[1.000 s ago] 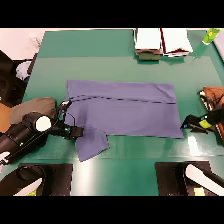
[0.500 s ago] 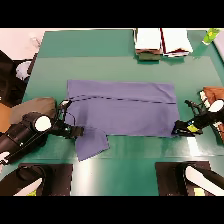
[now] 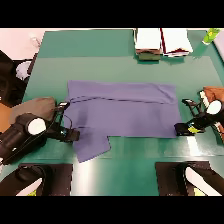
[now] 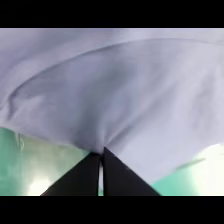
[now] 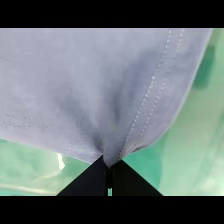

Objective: Fold the shirts.

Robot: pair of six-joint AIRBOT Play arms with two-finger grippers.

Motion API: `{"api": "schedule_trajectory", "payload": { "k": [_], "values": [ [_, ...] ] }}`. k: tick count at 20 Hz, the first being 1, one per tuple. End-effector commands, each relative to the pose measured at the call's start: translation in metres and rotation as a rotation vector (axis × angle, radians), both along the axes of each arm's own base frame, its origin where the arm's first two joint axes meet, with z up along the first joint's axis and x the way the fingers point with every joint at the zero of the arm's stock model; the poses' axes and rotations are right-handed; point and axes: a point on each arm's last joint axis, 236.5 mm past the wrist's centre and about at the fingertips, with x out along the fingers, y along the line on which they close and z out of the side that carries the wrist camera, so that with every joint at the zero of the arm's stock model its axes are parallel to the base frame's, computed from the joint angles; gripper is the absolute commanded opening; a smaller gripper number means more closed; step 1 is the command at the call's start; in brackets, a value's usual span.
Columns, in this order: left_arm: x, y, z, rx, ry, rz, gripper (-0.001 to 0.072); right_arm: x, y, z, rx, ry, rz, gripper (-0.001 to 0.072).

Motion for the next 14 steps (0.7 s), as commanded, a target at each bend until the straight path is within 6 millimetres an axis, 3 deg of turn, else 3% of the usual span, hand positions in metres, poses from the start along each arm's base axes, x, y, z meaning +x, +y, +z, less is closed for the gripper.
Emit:
{"api": "schedule_trajectory", "payload": {
  "k": [1, 4, 6, 10, 14],
  "values": [
    [-0.03, 0.012, 0.019, 0.003, 0.035, 0.002, 0.003, -0.015, -0.008, 0.025, -0.038, -0.042, -0.003, 0.0018],
    [-0.048, 0.006, 0.03, -0.04, 0.076, -0.017, 0.003, -0.014, -0.02, 0.04, -0.073, -0.122, -0.049, 0.0018],
    [-0.031, 0.007, 0.04, -0.028, 0.008, -0.027, 0.003, -0.005, -0.024, 0.05, -0.079, -0.154, -0.061, 0.0017],
    [0.039, 0.017, 0.075, 0.079, -0.223, -0.08, 0.0031, 0.05, -0.023, 0.071, -0.062, -0.23, -0.036, 0.0017],
    [0.131, 0.023, 0.086, 0.195, -0.338, -0.098, 0.0031, 0.113, -0.013, 0.069, -0.055, -0.243, 0.025, 0.0018]
  ]
}}
